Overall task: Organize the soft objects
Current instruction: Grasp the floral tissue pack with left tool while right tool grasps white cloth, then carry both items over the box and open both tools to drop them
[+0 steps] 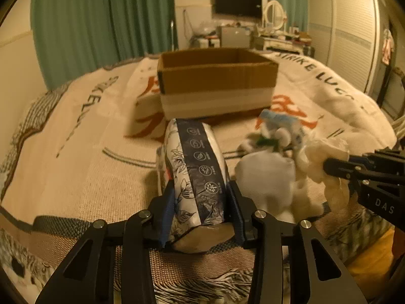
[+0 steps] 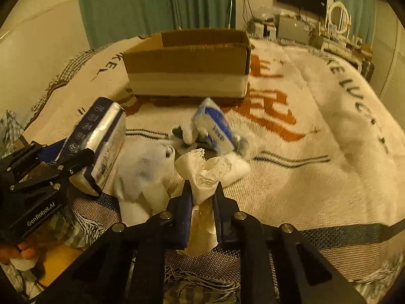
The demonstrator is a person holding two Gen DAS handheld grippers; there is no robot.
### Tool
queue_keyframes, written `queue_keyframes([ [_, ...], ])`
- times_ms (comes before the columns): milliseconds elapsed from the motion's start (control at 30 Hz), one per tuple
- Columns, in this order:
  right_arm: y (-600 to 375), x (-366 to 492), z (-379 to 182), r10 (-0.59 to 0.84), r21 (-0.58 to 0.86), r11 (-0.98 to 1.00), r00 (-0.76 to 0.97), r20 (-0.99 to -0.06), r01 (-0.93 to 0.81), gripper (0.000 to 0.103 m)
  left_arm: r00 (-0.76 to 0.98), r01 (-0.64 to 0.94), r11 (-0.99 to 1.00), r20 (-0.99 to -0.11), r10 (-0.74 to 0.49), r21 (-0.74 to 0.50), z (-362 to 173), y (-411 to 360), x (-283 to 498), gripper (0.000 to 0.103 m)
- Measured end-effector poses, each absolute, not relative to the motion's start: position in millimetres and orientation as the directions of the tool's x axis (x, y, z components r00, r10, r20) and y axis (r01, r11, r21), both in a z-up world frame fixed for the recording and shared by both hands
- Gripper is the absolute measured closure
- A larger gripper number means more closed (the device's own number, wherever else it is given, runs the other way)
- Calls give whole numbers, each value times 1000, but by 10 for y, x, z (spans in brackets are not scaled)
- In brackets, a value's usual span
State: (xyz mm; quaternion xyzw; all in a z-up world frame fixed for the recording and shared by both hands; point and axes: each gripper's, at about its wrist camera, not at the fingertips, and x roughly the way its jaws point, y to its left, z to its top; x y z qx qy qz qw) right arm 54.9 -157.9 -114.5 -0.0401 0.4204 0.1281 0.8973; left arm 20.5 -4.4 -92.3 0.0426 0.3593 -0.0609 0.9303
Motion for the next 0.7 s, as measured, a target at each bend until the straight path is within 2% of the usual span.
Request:
queue_keyframes([
  [300, -1610, 498, -588, 232, 15, 954, 707, -668, -298, 89, 817, 170, 985, -559, -141, -1, -322, -42, 206, 66],
  [533, -1593, 867, 41, 291, 5, 935, 757, -586, -356, 89, 862, 184, 983, -478, -171, -20, 221, -41, 619, 65],
  [700, -1522, 1338, 381, 323, -2, 922, 773, -546, -387, 89, 873, 175, 984, -455, -174, -42, 466, -23, 1060, 65],
])
